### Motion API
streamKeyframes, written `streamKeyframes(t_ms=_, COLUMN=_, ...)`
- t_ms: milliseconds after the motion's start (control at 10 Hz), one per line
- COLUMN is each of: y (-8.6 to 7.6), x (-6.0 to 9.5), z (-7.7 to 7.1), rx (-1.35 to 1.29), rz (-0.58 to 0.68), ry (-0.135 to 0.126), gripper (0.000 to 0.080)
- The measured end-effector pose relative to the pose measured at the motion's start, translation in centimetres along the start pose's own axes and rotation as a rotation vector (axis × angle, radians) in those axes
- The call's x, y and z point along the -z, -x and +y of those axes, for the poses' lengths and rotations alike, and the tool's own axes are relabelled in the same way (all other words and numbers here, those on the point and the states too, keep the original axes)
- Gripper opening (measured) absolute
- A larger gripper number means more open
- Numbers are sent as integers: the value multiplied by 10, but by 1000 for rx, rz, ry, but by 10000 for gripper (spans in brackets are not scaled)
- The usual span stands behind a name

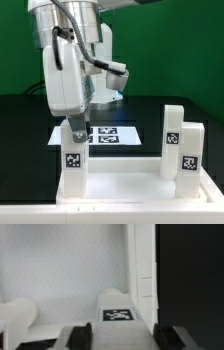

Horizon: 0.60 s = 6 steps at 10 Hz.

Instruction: Assemble desk

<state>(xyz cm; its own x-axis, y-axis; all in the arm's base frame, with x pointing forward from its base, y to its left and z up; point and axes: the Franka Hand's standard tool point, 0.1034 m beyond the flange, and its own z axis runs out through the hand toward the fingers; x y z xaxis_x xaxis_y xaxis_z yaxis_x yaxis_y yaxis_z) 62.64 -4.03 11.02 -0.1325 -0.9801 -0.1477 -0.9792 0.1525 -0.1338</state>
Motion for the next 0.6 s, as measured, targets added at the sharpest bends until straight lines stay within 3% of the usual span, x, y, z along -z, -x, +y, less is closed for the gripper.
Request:
streamKeyframes(t_ms=100, y=-1, x=0, z=0, rx=16, rz=1, ry=-1, gripper=359)
streamKeyframes(t_ms=200, y=-2, x=0, z=1, rx=115, rz=8, ry=4, gripper=359)
streamKeyframes(t_ms=400, y=-2, x=1, z=4, rx=412, rz=-11, ry=48, gripper=616)
streamKeyframes(t_ms=600, y=2, x=4, z=5, rx=707, rz=-30, ry=64, gripper=639)
